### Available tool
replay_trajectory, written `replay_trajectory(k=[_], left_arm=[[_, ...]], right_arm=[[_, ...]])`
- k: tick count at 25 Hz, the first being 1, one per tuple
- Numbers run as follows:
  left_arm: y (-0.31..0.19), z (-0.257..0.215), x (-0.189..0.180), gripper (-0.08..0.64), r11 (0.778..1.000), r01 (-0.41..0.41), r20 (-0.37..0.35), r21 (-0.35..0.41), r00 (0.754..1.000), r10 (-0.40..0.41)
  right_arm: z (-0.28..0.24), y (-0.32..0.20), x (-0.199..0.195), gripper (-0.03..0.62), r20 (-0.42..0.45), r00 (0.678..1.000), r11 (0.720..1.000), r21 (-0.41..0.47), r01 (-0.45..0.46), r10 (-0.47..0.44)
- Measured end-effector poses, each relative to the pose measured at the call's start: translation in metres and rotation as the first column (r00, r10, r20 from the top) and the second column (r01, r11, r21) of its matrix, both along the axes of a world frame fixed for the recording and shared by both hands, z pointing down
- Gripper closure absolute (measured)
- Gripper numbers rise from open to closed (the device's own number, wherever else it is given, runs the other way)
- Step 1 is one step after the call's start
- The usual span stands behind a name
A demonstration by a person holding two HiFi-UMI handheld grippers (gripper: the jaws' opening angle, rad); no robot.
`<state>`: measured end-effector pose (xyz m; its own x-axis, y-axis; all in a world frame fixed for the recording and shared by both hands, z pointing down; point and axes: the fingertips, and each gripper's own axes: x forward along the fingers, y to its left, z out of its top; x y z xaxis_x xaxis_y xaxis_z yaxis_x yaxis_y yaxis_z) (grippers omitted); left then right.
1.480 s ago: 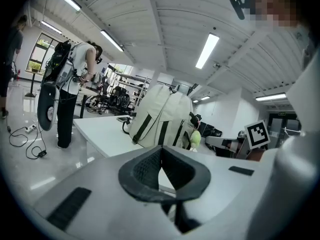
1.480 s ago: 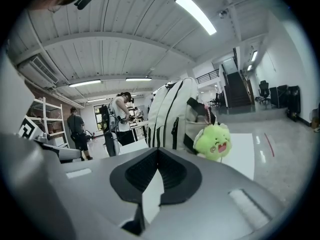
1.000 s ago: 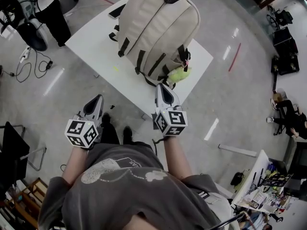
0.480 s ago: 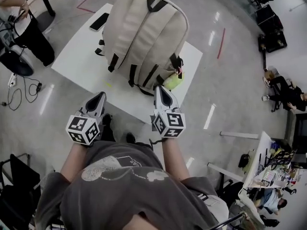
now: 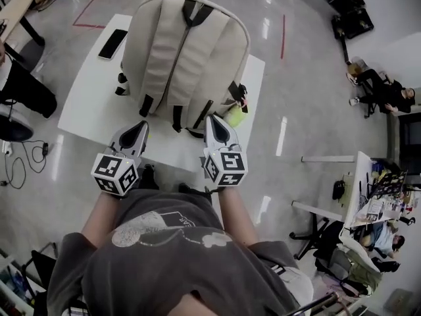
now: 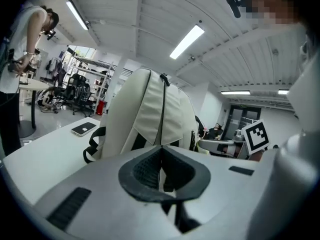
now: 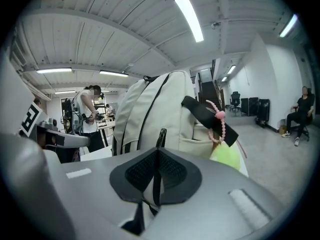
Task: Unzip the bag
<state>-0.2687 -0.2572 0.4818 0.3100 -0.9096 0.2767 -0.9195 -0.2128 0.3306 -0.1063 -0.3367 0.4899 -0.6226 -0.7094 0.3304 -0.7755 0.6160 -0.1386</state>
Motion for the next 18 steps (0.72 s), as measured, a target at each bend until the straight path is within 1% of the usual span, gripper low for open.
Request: replay_trajectory(k=[4, 7, 14, 18], left_arm=[[-0.018, 0.0, 0.007, 0.554, 0.996, -0.091, -0.004, 0.01, 0.996, 0.091], [-0.031, 0.0, 0.009, 0.554, 0.989, -0.149, -0.009, 0.014, 0.989, 0.149], [-0.047, 0.003, 0.022, 0.554, 0.966, -0.256, -0.018, 0.017, 0.966, 0.256], [-0.055, 0.003, 0.026, 0.554, 0.953, -0.302, -0.018, 0.023, 0.953, 0.302]], right_arm=[[0.006, 0.002, -0.004, 0.575, -0.027, 0.999, 0.999, -0.009, -0.045, 0.045], [0.014, 0.007, -0.005, 0.551, -0.049, 0.996, 0.997, -0.03, -0.073, 0.071], [0.021, 0.002, -0.009, 0.523, -0.069, 0.987, 0.989, -0.023, -0.144, 0.142], [0.027, -0.004, -0.013, 0.523, -0.117, 0.978, 0.985, -0.011, -0.174, 0.172]])
